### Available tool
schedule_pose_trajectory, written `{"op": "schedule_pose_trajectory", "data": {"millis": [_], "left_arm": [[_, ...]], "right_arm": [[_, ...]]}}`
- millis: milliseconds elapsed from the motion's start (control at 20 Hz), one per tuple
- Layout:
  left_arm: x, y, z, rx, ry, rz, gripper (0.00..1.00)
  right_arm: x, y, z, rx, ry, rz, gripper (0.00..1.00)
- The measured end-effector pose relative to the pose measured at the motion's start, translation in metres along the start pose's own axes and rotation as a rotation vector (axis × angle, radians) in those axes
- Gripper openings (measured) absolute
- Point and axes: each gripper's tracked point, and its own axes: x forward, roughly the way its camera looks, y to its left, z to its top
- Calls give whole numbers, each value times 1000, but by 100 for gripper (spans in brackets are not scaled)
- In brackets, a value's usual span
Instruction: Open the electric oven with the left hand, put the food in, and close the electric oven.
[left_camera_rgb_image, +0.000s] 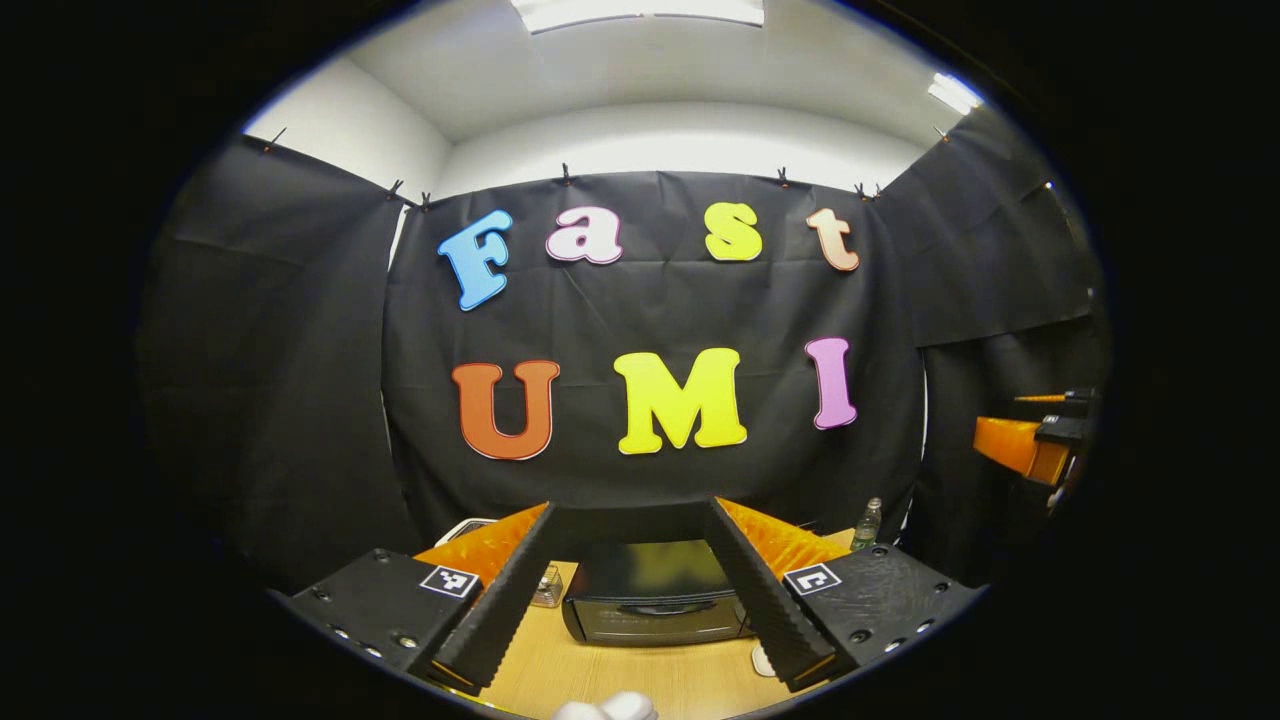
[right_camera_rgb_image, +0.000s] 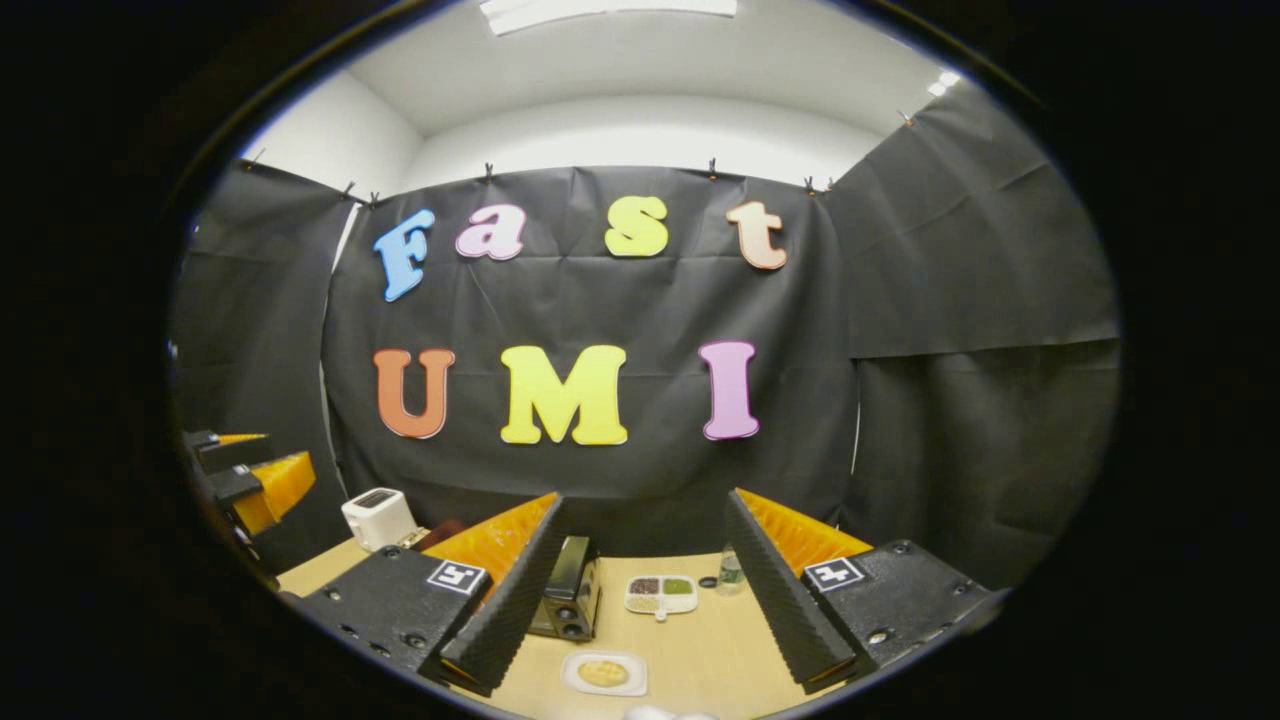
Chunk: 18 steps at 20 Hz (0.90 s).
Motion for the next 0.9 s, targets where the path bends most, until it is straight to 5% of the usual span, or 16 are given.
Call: {"op": "schedule_pose_trajectory", "data": {"millis": [550,900], "left_arm": [[43,-47,-157,-32,131,-52,95],[112,-42,-220,-38,207,-7,95]], "right_arm": [[2,-18,5,-12,-18,-14,97],[6,-30,-9,-75,36,-69,100]]}}
